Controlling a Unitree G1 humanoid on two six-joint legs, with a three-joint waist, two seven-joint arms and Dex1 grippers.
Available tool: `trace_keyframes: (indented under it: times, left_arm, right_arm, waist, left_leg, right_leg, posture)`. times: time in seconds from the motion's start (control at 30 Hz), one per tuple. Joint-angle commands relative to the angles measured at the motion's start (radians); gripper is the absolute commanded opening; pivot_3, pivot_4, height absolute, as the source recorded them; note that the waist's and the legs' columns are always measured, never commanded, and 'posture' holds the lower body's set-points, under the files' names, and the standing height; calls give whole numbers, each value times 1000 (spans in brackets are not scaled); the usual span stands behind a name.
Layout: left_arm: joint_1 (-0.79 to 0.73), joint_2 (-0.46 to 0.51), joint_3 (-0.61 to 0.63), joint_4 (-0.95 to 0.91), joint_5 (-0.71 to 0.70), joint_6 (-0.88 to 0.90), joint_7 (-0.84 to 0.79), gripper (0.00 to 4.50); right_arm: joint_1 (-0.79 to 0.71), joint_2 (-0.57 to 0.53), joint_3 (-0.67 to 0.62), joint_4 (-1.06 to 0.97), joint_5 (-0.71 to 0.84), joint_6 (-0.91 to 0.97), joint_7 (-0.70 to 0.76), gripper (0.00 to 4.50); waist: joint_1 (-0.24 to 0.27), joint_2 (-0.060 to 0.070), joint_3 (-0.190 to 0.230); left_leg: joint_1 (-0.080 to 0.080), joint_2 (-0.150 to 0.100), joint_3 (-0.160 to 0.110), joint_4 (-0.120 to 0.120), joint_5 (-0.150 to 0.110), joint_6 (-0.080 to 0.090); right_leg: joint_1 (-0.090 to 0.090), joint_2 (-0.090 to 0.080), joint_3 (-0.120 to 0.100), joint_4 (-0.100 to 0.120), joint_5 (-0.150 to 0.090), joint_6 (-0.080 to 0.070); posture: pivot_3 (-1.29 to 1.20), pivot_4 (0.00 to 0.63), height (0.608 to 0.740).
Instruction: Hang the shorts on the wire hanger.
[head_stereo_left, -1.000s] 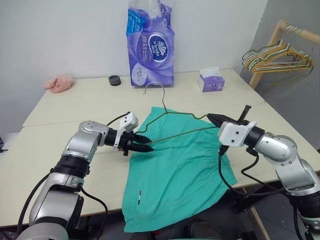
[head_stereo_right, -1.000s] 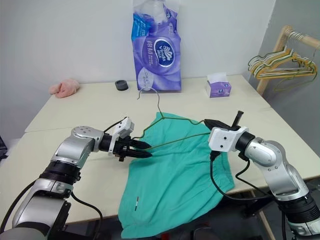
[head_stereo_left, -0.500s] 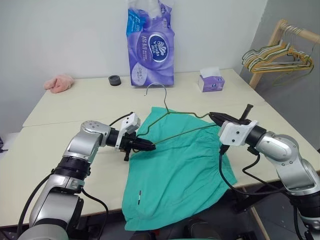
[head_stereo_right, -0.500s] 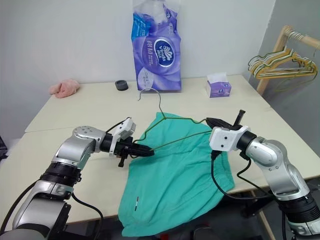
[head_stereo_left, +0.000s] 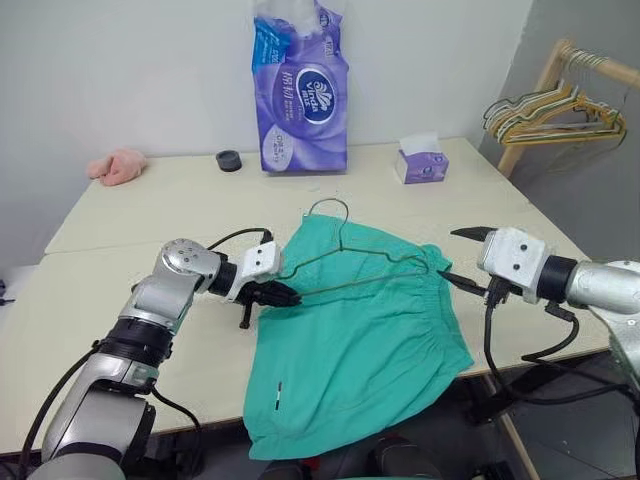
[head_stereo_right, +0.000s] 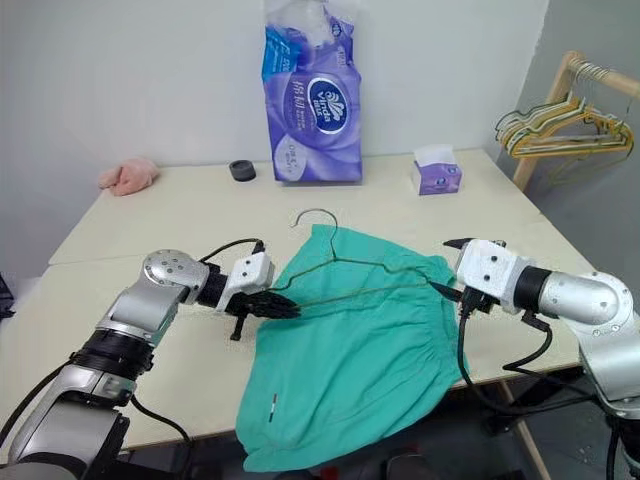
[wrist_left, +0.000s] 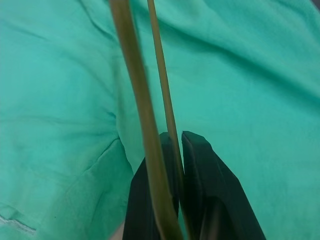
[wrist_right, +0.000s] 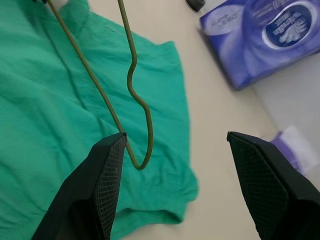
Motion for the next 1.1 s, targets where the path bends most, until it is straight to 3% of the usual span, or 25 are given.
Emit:
trace_keyframes:
  times: [0.03, 0.27, 0.6, 0.7, 0.97, 1.1]
  left_arm:
    - [-14, -2, -7, -68, 4, -50, -4, 0]
    - [-10, -9, -31, -95, 28, -123, -3, 0]
    - [9, -20, -53, -119, 49, -166, 15, 0]
    - [8, -20, -56, -129, 53, -171, 17, 0]
    - [7, -23, -67, -156, 54, -162, 32, 0]
    - [6, -31, -69, -152, 60, -168, 42, 0]
  right_arm:
    - [-30, -29, 33, -43, 62, 107, 45, 3412]
    - [-124, -31, 161, -37, 93, 247, 69, 3412]
    - [-195, -54, 354, 22, 22, 279, 106, 3412]
    - [-213, -47, 395, 37, 4, 292, 112, 2813]
    - [-224, -49, 431, 40, -6, 317, 129, 206]
    - [-222, -48, 430, 32, -3, 328, 134, 43]
  waist:
    - [1, 0, 0]
    - [-1, 0, 1]
    - [-1, 0, 1]
    - [-1, 0, 1]
    - [-1, 0, 1]
    - [-1, 0, 1]
  left_leg:
    - [0, 0, 0, 0, 0, 0]
    - [0, 0, 0, 0, 0, 0]
    - [0, 0, 0, 0, 0, 0]
    - [0, 0, 0, 0, 0, 0]
    - [0, 0, 0, 0, 0, 0]
    - [0, 0, 0, 0, 0, 0]
  right_leg:
    - [0, 0, 0, 0, -1, 1]
    - [0, -1, 0, 0, -2, 3]
    - [0, -1, -1, 0, -2, 3]
    - [0, -1, -1, 0, -2, 3]
    - [-1, -1, -1, 0, -2, 3]
    - [-1, -1, -1, 0, -2, 3]
  posture:
    - [-175, 29, 740]
    - [-175, 29, 740]
    - [-171, 30, 740]
    - [-172, 31, 740]
    - [-173, 33, 740]
    - [-174, 33, 740]
